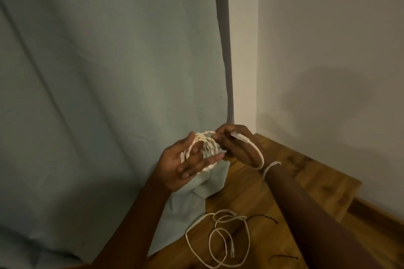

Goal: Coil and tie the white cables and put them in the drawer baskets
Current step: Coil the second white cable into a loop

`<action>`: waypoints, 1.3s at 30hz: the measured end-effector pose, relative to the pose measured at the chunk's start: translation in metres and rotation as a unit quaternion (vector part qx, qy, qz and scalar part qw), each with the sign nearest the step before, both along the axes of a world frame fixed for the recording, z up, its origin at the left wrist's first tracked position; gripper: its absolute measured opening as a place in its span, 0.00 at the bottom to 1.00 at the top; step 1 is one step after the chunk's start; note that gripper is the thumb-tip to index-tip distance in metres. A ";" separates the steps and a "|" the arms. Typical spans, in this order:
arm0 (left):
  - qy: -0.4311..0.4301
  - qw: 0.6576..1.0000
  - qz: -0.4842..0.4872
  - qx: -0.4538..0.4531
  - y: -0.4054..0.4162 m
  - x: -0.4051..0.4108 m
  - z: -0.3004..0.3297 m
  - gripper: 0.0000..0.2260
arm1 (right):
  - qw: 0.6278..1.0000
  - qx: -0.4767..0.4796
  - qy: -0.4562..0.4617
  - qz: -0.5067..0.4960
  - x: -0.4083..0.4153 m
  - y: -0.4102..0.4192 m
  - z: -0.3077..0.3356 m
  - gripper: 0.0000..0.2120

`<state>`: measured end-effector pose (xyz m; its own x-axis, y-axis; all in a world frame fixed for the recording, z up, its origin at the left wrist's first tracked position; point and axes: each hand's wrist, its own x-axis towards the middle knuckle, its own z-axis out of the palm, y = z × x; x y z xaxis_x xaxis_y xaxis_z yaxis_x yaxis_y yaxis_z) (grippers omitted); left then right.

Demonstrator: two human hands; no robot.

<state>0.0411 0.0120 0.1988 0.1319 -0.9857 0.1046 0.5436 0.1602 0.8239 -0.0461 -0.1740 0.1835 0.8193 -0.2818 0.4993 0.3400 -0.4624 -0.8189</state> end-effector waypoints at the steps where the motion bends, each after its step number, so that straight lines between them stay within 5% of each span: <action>1: 0.011 0.999 0.023 -0.037 -0.001 -0.001 0.003 0.21 | 1.000 0.021 0.021 0.008 0.004 0.007 -0.008 0.09; 5: -0.013 0.989 0.113 -0.100 -0.009 -0.006 0.013 0.20 | 0.984 0.083 0.083 0.135 0.013 0.045 -0.034 0.14; 8: -0.016 0.983 0.153 -0.099 -0.011 -0.005 0.010 0.27 | 0.958 0.093 0.141 0.233 0.014 0.050 -0.033 0.08; 10: -0.097 0.961 0.239 -0.100 -0.009 0.001 0.007 0.23 | 0.918 0.122 0.214 0.312 0.012 0.045 -0.032 0.05; 13: -0.393 0.842 0.369 -0.033 -0.007 0.019 -0.001 0.16 | 0.849 0.148 0.311 0.399 0.002 0.033 -0.034 0.10; 16: -0.636 0.687 0.352 0.009 -0.003 0.023 -0.009 0.16 | 0.830 0.113 0.360 0.410 -0.009 0.015 -0.027 0.09; 18: -0.711 0.621 0.326 0.057 0.001 0.021 -0.014 0.20 | 0.835 0.076 0.374 0.396 -0.016 0.004 -0.016 0.09; 20: -0.731 0.601 0.313 0.081 0.004 0.016 -0.020 0.20 | 0.847 0.027 0.377 0.374 -0.021 -0.008 -0.003 0.10; 22: -0.686 0.666 0.277 0.096 0.004 0.009 -0.023 0.17 | 0.852 -0.016 0.371 0.369 -0.023 -0.018 0.014 0.10; 25: -0.509 0.822 0.197 0.160 0.002 -0.005 -0.016 0.18 | 0.856 -0.069 0.361 0.364 -0.023 -0.028 0.037 0.10; 26: -0.483 0.838 0.175 0.184 0.002 -0.008 -0.014 0.19 | 0.858 -0.091 0.360 0.355 -0.023 -0.031 0.044 0.11; 30: -0.564 0.798 0.081 0.197 0.003 -0.004 -0.012 0.20 | 0.838 -0.186 0.376 0.349 -0.016 -0.041 0.070 0.13; 35: -0.472 0.868 0.089 0.128 0.019 0.005 -0.007 0.18 | 0.819 -0.042 0.253 0.514 -0.020 -0.060 0.083 0.17; 37: -0.402 0.901 0.142 0.083 0.016 0.008 -0.011 0.19 | 0.867 -0.062 0.228 0.439 -0.023 -0.053 0.089 0.18; 39: -0.326 0.929 0.165 0.056 0.012 0.009 -0.012 0.20 | 0.916 -0.184 0.208 0.290 -0.023 -0.032 0.090 0.22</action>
<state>0.0504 0.0241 0.1866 0.3740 -0.9121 0.1680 -0.1402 0.1234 0.9824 -0.0689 -0.2058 0.2734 0.9192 0.3848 0.0840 0.3094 -0.5735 -0.7585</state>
